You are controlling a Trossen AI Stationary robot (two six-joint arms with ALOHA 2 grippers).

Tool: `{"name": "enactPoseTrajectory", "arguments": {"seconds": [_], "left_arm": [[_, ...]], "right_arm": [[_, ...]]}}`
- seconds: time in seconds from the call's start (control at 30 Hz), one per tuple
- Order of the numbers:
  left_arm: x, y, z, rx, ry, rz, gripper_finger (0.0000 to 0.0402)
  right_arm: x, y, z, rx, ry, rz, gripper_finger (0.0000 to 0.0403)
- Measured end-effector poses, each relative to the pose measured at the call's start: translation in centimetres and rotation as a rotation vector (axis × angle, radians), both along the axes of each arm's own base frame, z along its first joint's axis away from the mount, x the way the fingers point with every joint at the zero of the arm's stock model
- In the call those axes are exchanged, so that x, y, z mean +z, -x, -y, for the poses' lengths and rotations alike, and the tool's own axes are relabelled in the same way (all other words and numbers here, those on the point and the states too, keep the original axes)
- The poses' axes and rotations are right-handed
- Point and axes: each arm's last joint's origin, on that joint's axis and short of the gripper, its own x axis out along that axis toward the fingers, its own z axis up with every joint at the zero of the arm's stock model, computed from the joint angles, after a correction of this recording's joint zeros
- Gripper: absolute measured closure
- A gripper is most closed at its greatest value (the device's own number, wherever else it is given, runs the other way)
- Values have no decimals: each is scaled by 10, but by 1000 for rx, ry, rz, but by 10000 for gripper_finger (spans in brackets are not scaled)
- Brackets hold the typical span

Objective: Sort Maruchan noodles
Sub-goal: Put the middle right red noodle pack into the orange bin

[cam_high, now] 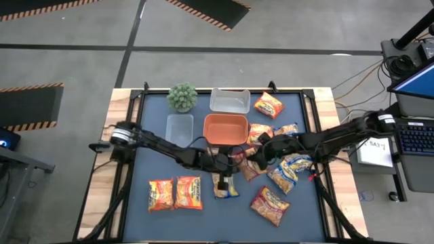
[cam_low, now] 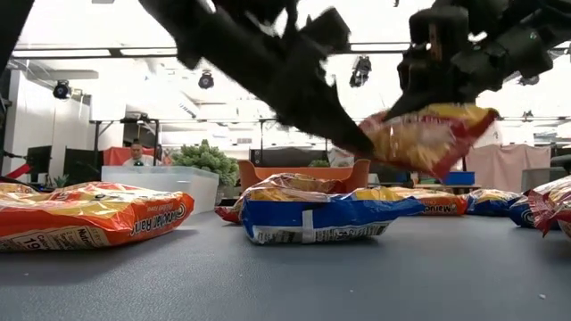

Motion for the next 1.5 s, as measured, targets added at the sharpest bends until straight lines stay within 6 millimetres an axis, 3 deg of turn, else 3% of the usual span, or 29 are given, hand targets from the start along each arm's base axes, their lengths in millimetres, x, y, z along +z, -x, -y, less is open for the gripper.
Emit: {"name": "enactPoseTrajectory", "arguments": {"seconds": [0.2, 0.5, 0.63, 0.77, 1.0, 1.17, 1.3, 1.5], "left_arm": [[39, 25, -5, -33, -135, -38, 402], [99, 77, -15, -56, -177, 119, 402], [115, 104, -21, -45, -162, 214, 402], [118, 133, -29, 39, -199, 250, 402], [109, 184, -46, 312, -283, 300, 402], [114, 209, -55, 508, -270, 389, 402], [116, 221, -58, 545, -244, 428, 402], [116, 224, -58, 546, -240, 433, 402]], "right_arm": [[21, 8, -3, -1, 93, 122, 376], [49, 8, -10, -88, 252, 381, 377], [54, 4, -8, -152, 316, 449, 377], [57, -5, -7, -236, 377, 457, 377], [75, -49, -11, -358, 547, 403, 377], [75, -91, -11, -602, 748, 251, 377], [66, -125, -11, -780, 882, 103, 376], [45, -172, -14, -916, 982, -35, 376]]}}
